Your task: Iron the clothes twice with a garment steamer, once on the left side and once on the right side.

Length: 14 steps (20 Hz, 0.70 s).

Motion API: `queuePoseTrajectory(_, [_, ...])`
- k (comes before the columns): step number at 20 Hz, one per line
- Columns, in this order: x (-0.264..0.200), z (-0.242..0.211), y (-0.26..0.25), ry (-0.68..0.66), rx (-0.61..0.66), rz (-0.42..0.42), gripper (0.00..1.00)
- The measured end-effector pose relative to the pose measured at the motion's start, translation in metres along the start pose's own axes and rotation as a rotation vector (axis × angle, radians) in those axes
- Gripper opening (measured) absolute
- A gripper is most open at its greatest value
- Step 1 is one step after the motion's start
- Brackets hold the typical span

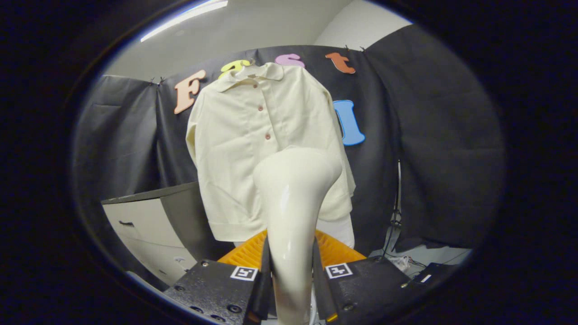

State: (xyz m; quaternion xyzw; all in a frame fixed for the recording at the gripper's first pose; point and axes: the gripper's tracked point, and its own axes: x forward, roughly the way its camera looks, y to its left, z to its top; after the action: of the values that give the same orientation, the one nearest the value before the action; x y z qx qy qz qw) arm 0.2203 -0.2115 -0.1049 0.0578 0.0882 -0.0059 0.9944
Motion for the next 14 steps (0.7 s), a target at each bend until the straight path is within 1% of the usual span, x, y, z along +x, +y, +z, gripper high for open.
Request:
queuePoseTrajectory(3, [-0.036,0.027,0.031,-0.079,-0.064,-0.04,0.4])
queuePoseTrajectory(4, [-0.045,0.027,0.045,-0.079,-0.059,-0.036,0.4])
queuePoseTrajectory(7, [-0.074,0.031,0.09,-0.1,-0.058,0.014,0.4])
queuePoseTrajectory(10, [-0.096,0.039,0.127,-0.119,-0.082,0.047,0.4])
queuePoseTrajectory(11, [-0.103,0.044,0.135,-0.13,-0.083,0.051,0.4])
queuePoseTrajectory(14, [-0.117,0.058,0.154,-0.157,-0.091,0.025,0.4])
